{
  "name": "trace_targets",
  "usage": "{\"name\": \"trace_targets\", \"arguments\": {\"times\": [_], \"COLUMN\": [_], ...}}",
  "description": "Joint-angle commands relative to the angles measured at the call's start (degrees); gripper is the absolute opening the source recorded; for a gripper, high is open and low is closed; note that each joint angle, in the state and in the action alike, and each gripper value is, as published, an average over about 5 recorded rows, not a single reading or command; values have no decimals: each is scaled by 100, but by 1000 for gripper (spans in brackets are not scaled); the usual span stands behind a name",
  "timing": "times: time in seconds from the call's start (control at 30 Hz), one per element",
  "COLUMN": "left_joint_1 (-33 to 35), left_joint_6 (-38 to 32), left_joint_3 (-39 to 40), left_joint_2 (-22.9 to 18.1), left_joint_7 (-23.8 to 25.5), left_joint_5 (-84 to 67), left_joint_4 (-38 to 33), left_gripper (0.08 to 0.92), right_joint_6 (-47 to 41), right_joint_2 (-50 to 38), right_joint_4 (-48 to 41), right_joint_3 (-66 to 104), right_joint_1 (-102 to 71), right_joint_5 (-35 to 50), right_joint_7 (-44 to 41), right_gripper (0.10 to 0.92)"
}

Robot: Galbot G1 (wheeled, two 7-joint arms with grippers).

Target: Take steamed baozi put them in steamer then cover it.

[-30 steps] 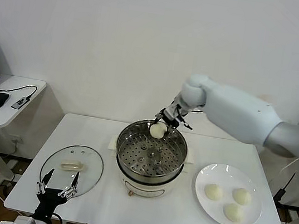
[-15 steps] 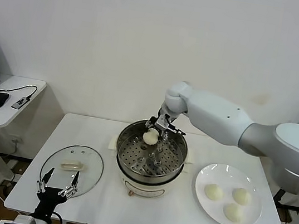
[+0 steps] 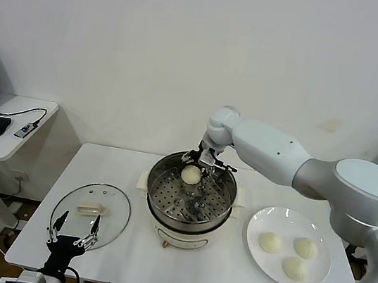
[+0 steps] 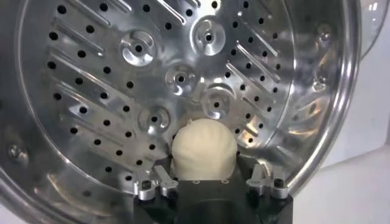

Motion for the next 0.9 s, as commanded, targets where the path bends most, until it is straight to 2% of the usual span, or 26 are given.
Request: {"name": "trace_targets", "arguments": {"times": [0.03,0.13,0.4,0.67,0.9], "left_joint_1": [8,26,48,45,14], "left_joint_6": [6,3,10,7,-2], "left_joint_3": [-7,-50,-77,-49,-18], "left_joint_2": [5,13,54,68,68], "left_joint_7": [0,4,8,4,6], "left_joint_5": [6,8,26,51,53], "left_joint_4": [-20,-41,-129,-141,-104], "left_gripper": [823,823,823,823,823], "right_joint_6": [-1877,-2759,-4596,-5506,-5557], "right_joint_2": [-826,-1396,-2887,-4555,-5291], "right_joint_4": [1424,2181,3575,4665,4846], "right_joint_3": [-73,-152,-170,-225,-224], "right_joint_1": [812,1149,1497,1319,761], "right_joint_5": [1632,2141,2619,2404,2178], "right_joint_7": [-900,-1166,-1165,-920,-809], "right_gripper": [821,822,823,823,823]}}
